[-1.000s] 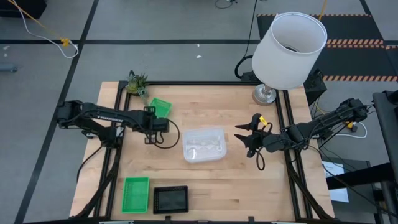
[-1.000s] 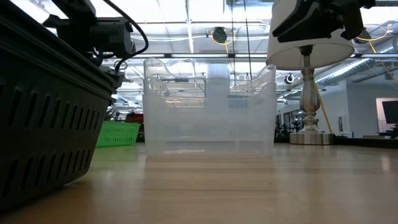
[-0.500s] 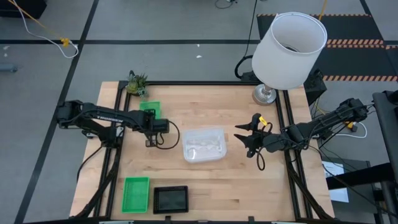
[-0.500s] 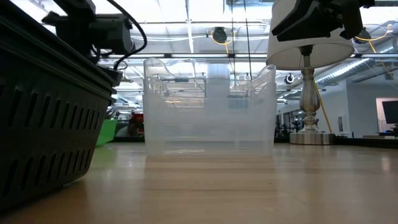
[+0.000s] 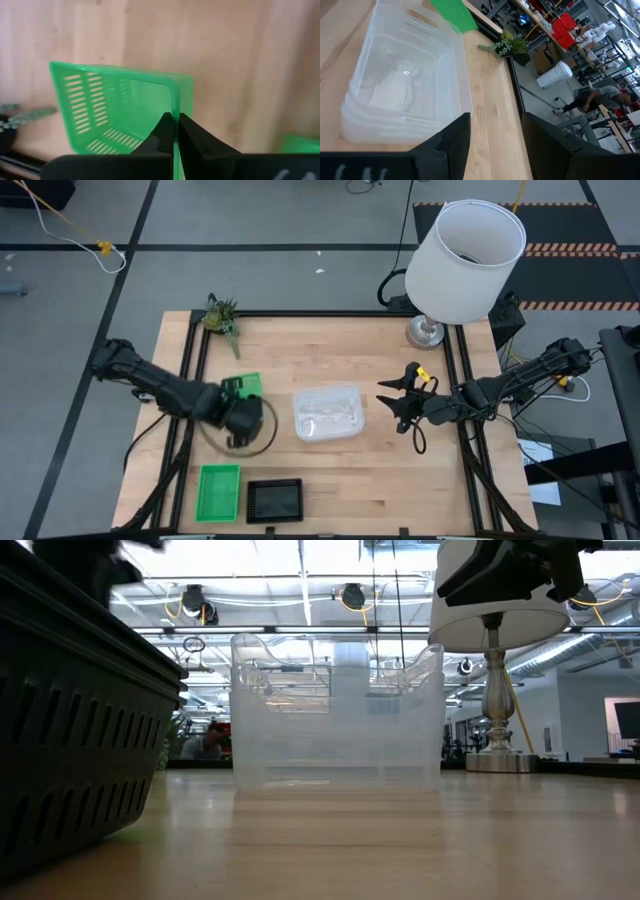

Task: Stack baskets by color
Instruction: Stack the top green bin on the bottom stacked green bins

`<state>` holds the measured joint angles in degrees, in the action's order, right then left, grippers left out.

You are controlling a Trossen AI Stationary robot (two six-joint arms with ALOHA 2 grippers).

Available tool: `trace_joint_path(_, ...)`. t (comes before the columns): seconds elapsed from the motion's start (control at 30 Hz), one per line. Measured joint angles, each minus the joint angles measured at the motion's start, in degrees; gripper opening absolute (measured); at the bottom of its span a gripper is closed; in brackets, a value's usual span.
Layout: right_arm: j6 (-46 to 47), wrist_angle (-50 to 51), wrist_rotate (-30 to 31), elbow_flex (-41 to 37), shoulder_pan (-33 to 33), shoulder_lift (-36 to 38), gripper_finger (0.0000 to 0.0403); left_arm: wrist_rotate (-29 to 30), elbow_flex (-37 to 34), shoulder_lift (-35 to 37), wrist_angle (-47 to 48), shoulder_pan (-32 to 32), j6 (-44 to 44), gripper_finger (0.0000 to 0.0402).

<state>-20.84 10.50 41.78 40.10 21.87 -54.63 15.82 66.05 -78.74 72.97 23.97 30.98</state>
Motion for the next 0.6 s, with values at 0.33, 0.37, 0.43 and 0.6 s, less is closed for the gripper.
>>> trace_joint_path(0.33, 3.21, 0.0, 0.0, 0.0, 2.12, 0.0, 0.0171, -0.46, 19.21, -10.99, 11.73, 20.33, 20.75, 0.0005)
trace_joint_path(0.37, 3.65, 0.0, 0.02, 0.0, 2.48, 0.0, 0.0171, -1.06, 22.48, -13.61, 14.6, 21.52, 22.55, 0.0005)
trace_joint_path(0.43, 4.52, -0.01, 0.04, 0.0, 3.26, 0.0, 0.0171, -1.7, 29.01, -19.03, 17.51, 23.79, 25.49, 0.0005)
trace_joint_path(0.6, 6.51, -0.67, 0.08, 0.0, 4.77, 0.0, 0.0171, -2.45, 42.19, -29.43, 17.17, 28.0, 26.62, 0.0005)
